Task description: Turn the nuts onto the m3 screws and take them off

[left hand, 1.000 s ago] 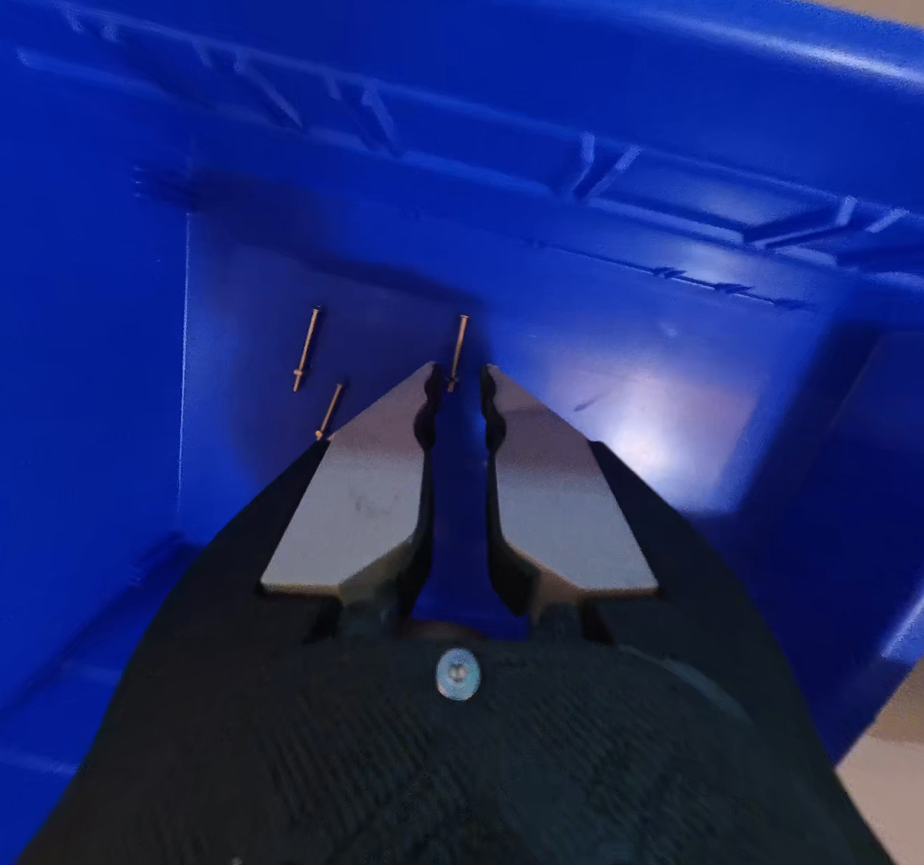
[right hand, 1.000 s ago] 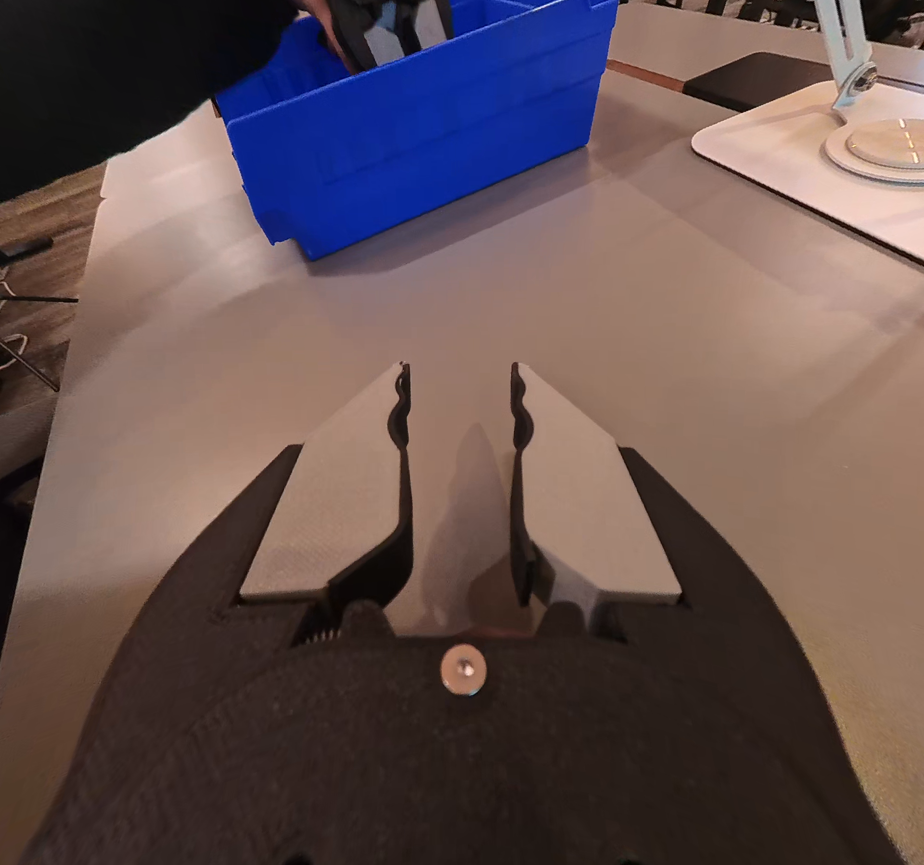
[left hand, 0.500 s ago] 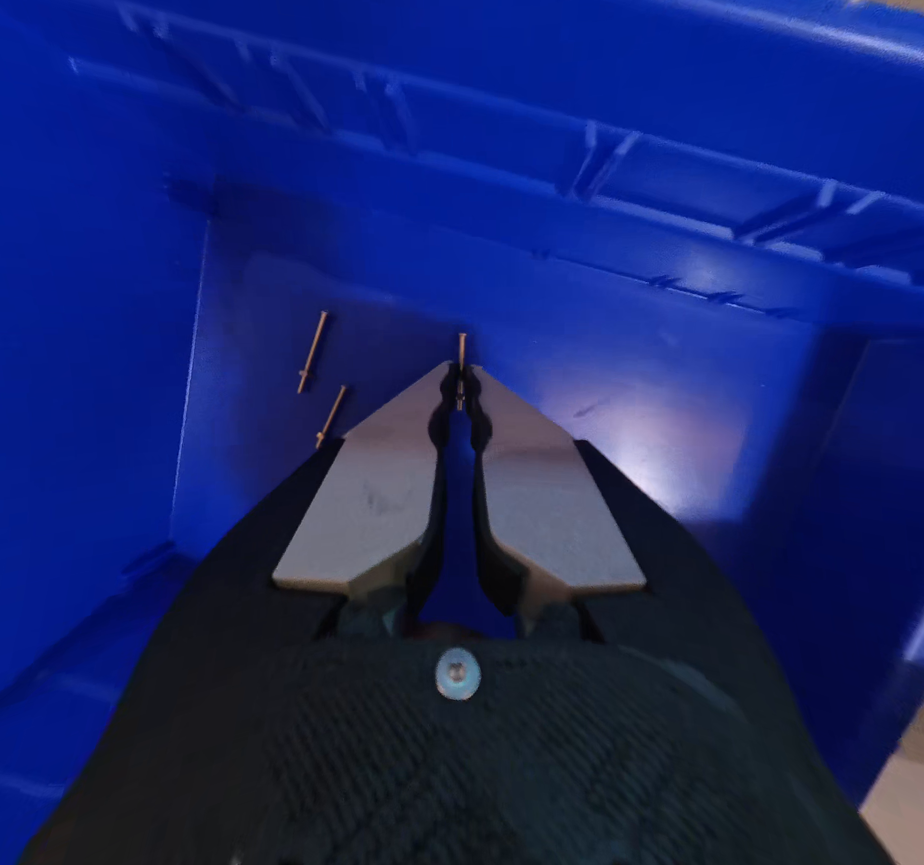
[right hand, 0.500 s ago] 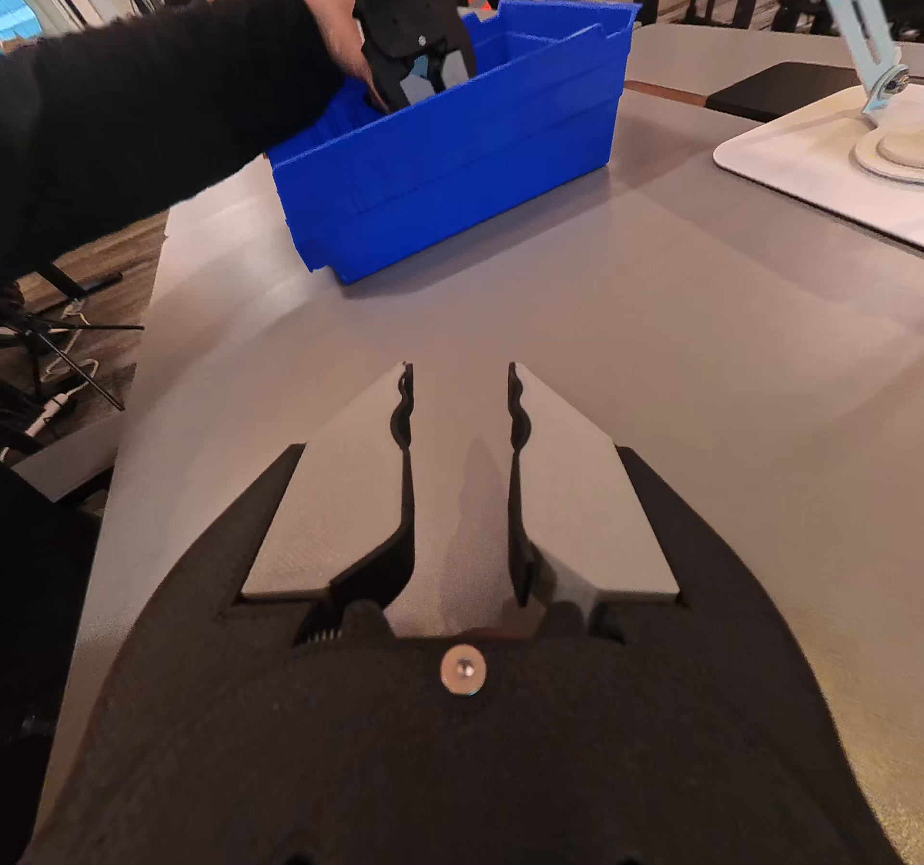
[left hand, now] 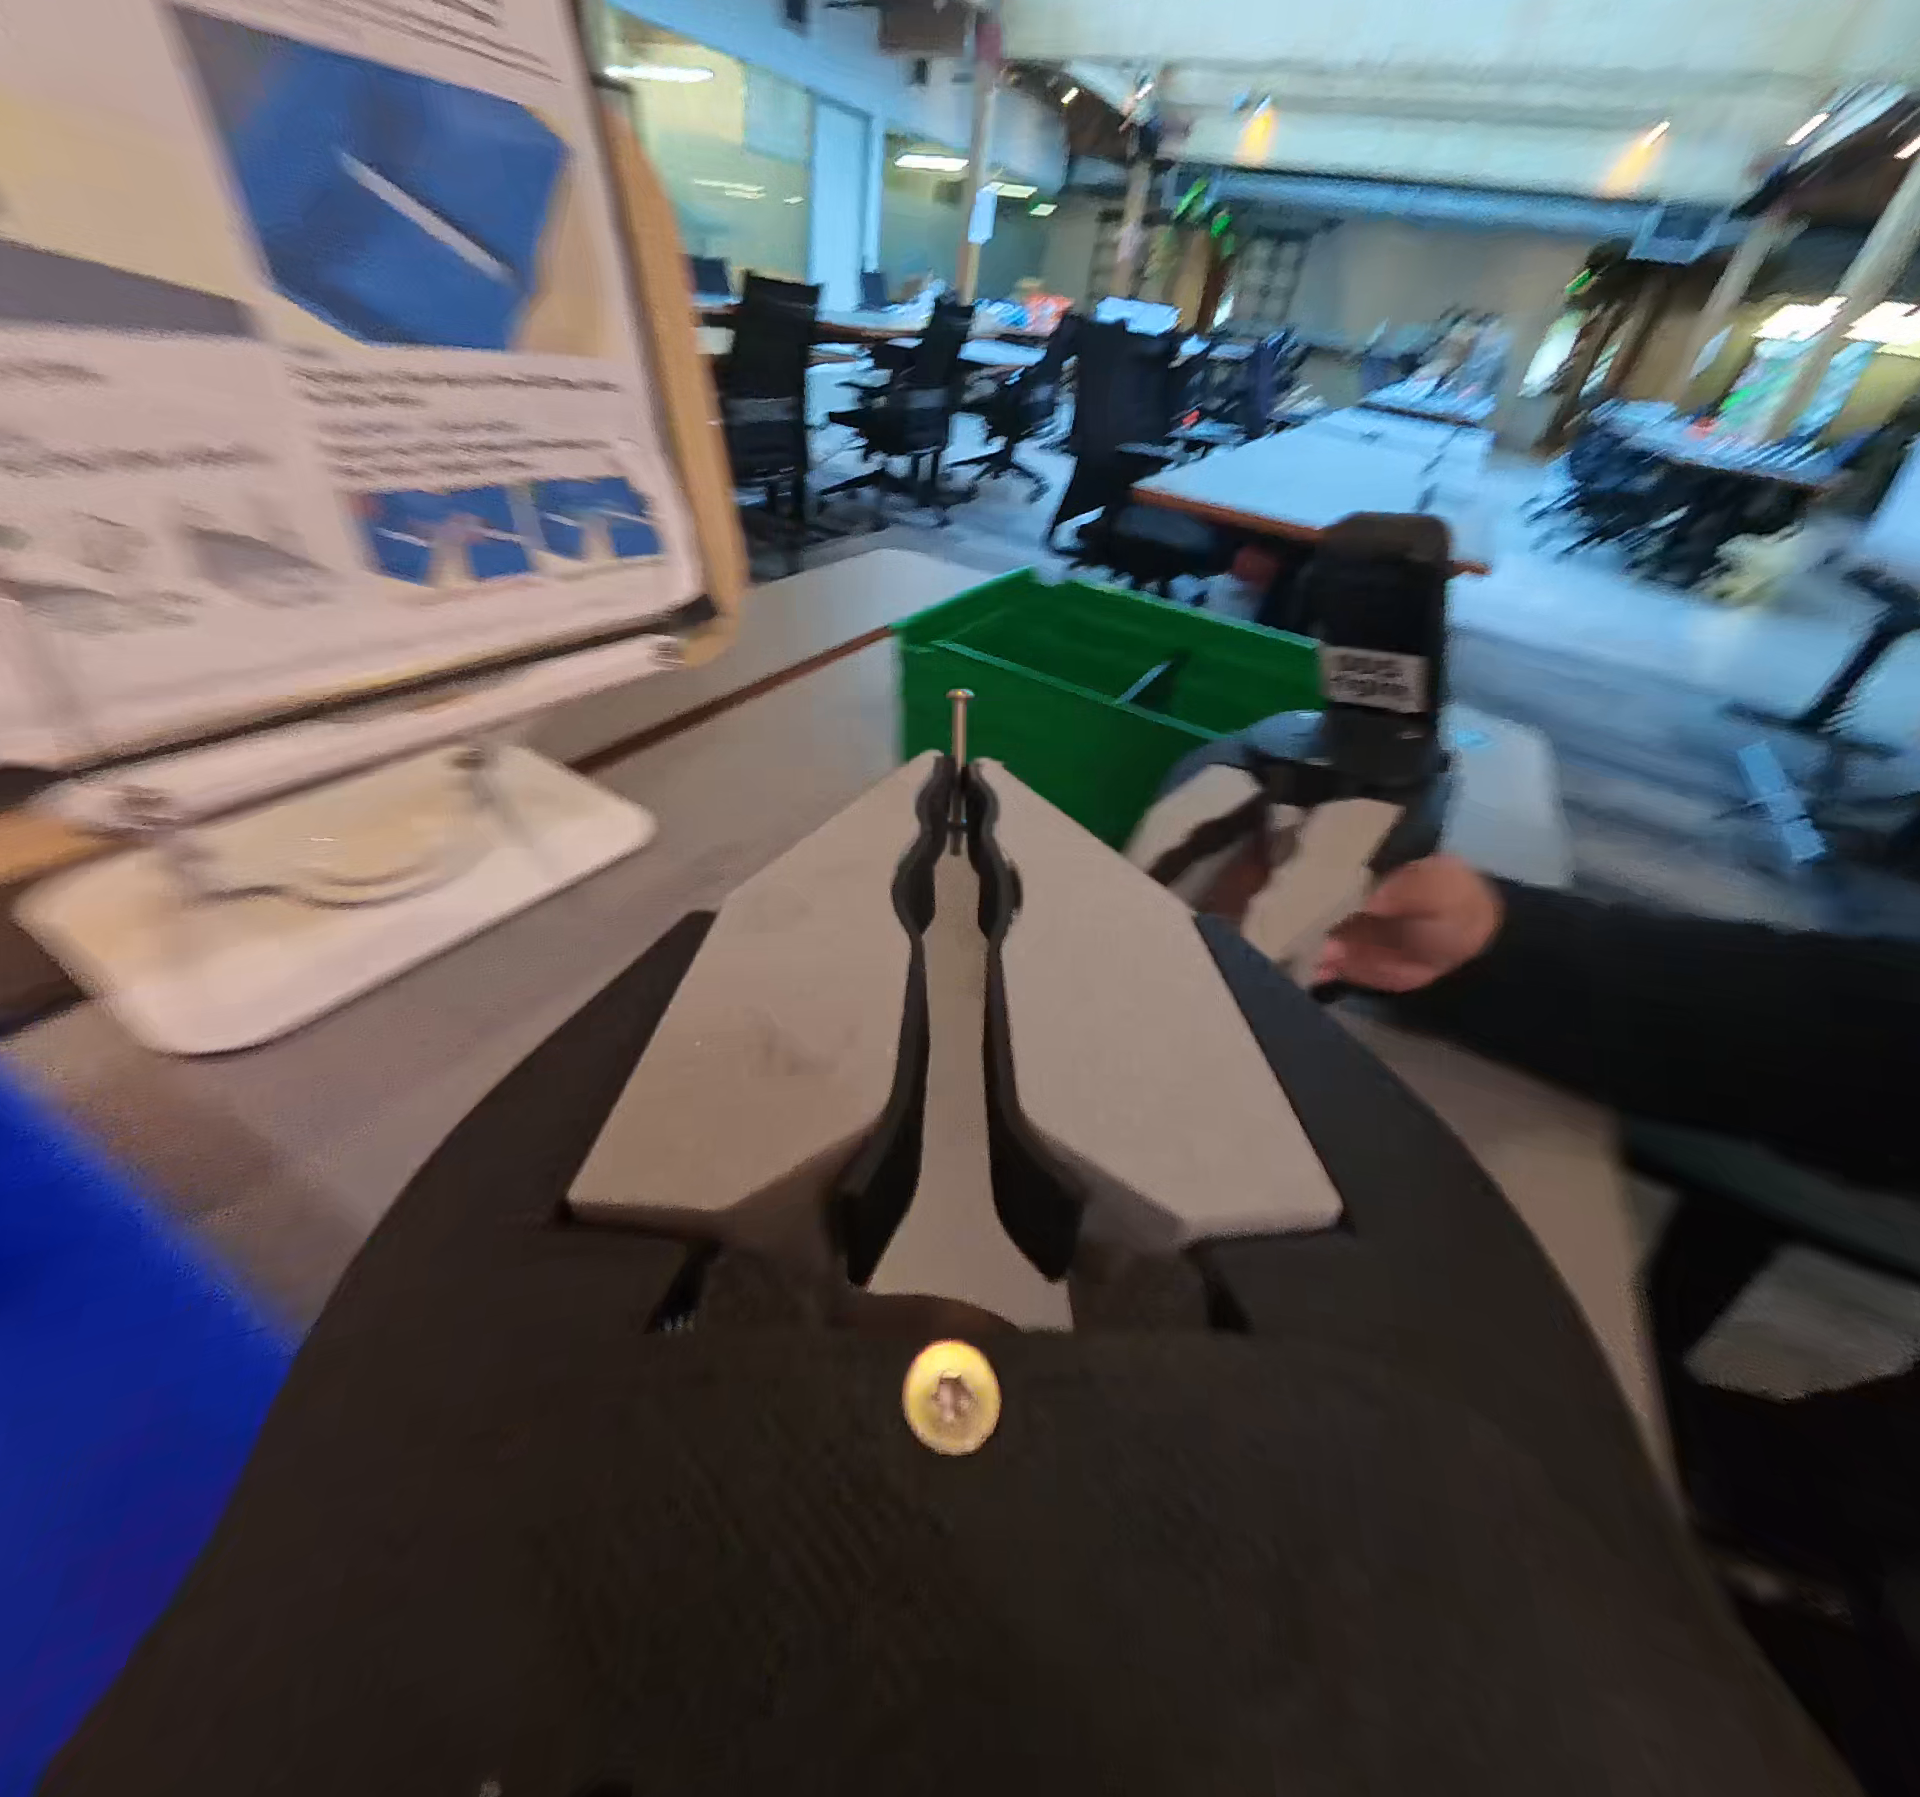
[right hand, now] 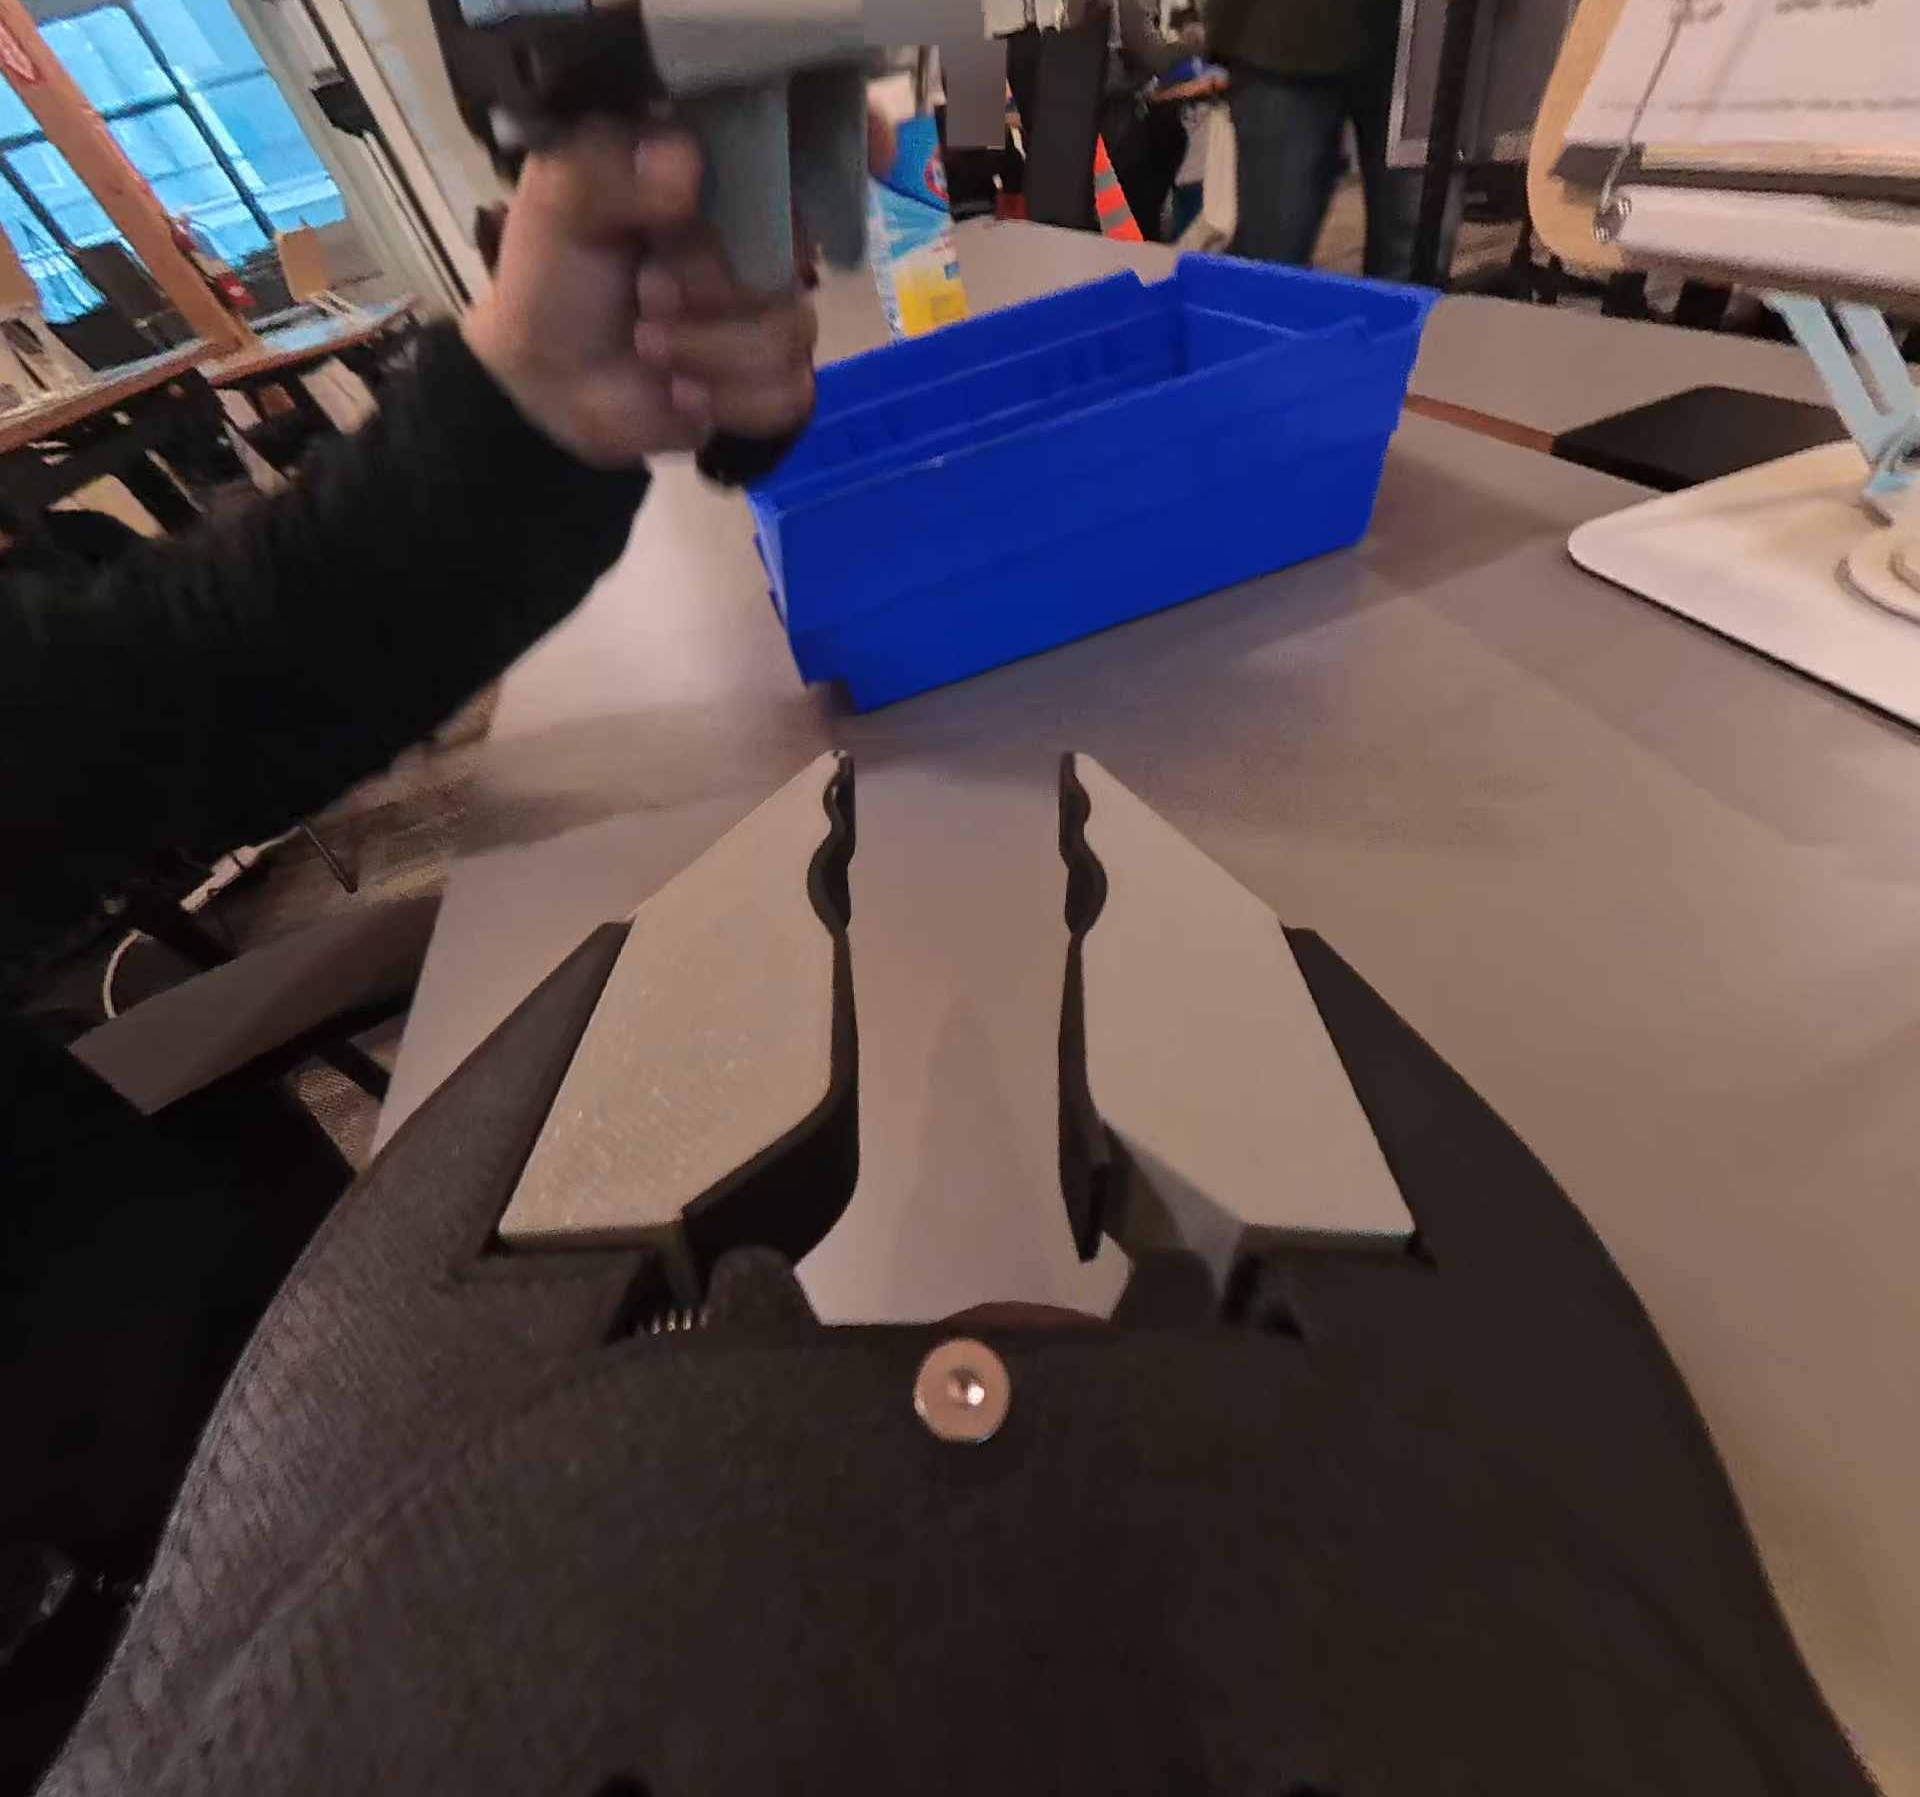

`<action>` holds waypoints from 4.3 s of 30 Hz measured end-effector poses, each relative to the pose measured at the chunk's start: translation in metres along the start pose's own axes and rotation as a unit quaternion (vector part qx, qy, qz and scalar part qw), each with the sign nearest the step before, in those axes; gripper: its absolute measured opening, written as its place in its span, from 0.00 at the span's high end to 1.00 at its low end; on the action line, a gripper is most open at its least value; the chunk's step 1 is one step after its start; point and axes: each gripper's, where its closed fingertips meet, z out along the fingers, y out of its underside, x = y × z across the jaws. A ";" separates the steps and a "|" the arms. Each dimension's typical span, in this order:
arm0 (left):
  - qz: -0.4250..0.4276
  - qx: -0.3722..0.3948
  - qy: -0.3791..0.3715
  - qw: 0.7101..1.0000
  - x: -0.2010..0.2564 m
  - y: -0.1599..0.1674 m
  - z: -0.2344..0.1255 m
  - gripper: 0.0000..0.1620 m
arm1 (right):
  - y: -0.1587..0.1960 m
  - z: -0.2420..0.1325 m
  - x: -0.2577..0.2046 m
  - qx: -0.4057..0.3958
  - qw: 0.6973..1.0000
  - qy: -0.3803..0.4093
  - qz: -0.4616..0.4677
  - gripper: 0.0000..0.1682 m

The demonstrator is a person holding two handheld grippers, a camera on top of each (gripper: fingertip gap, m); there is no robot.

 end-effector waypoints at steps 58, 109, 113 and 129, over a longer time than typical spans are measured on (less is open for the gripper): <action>-0.092 -0.045 0.151 0.983 0.088 0.101 0.068 0.99 | -0.025 -0.014 -0.007 0.067 0.996 -0.030 0.043 0.99; -0.115 0.017 0.167 0.979 0.087 0.080 0.061 1.00 | -0.010 -0.001 -0.019 0.039 0.986 -0.109 0.120 0.99; -0.117 0.016 0.161 0.980 0.083 0.079 0.059 1.00 | -0.001 -0.001 -0.016 0.013 0.988 -0.101 0.119 0.94; -0.079 -0.083 0.132 0.985 0.084 0.115 0.069 1.00 | -0.004 -0.005 -0.006 0.006 0.998 -0.038 0.045 0.95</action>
